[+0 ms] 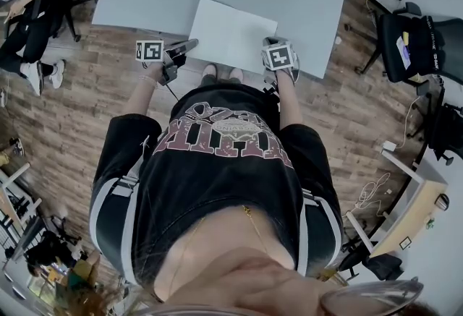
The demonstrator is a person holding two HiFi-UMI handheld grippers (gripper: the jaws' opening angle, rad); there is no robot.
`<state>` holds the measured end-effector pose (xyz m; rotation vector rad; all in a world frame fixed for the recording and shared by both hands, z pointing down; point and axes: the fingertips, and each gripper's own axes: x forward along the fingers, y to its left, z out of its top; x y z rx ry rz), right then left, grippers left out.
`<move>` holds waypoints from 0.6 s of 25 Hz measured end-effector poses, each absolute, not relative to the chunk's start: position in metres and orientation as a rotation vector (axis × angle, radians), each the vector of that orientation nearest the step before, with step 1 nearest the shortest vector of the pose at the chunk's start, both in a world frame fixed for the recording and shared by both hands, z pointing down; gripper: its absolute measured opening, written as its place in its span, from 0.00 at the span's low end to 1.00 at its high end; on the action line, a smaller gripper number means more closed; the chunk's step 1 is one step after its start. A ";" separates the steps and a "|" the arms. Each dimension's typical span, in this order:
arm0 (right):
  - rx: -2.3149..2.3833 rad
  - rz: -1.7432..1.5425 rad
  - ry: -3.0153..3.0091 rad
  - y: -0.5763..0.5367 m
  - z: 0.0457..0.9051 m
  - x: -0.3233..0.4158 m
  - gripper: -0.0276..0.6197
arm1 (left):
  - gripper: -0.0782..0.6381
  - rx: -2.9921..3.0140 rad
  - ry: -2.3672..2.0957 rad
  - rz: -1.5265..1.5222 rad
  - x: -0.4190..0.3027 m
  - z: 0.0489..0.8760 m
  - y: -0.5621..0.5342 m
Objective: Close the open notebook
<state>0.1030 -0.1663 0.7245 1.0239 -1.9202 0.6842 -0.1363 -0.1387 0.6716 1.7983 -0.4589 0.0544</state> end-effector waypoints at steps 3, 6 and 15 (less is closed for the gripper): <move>1.026 0.683 -1.920 -0.167 0.724 0.103 0.07 | 0.18 1.818 -0.443 0.057 -0.133 0.664 -0.140; 1.023 0.685 -1.918 -0.167 0.723 0.103 0.07 | 0.18 1.827 -0.429 0.059 -0.130 0.659 -0.140; 1.025 0.689 -1.918 -0.165 0.723 0.098 0.07 | 0.18 1.844 -0.386 0.012 -0.123 0.645 -0.135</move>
